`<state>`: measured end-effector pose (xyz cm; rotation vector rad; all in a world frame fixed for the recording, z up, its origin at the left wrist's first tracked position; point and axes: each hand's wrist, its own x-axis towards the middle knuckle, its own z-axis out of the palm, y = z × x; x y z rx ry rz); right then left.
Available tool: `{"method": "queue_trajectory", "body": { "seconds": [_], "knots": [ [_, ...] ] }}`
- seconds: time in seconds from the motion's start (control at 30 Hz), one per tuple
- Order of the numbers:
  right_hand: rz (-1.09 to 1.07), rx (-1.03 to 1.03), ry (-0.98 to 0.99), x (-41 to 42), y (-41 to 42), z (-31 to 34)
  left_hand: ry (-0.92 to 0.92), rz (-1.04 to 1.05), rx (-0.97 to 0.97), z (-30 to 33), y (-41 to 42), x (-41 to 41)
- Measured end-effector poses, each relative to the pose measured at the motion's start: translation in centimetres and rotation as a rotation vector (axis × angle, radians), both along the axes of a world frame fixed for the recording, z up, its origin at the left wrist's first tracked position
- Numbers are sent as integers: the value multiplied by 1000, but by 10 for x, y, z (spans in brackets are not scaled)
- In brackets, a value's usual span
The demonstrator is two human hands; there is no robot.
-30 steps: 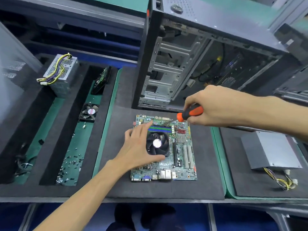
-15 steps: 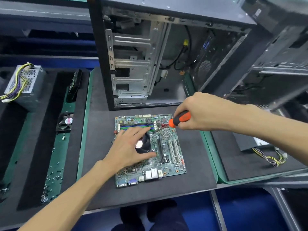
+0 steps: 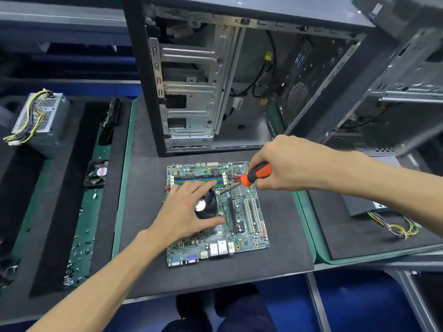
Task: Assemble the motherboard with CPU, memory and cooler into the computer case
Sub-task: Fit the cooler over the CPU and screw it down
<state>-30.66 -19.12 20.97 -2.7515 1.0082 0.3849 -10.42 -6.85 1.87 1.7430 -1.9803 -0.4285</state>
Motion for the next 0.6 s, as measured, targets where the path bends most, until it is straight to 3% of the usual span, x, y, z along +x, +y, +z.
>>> {"method": "queue_trajectory", "body": {
  "seconds": [0.6],
  "knots": [
    [44, -53, 15, 11, 0, 6, 4, 7, 13, -1, 1, 0]
  ]
}}
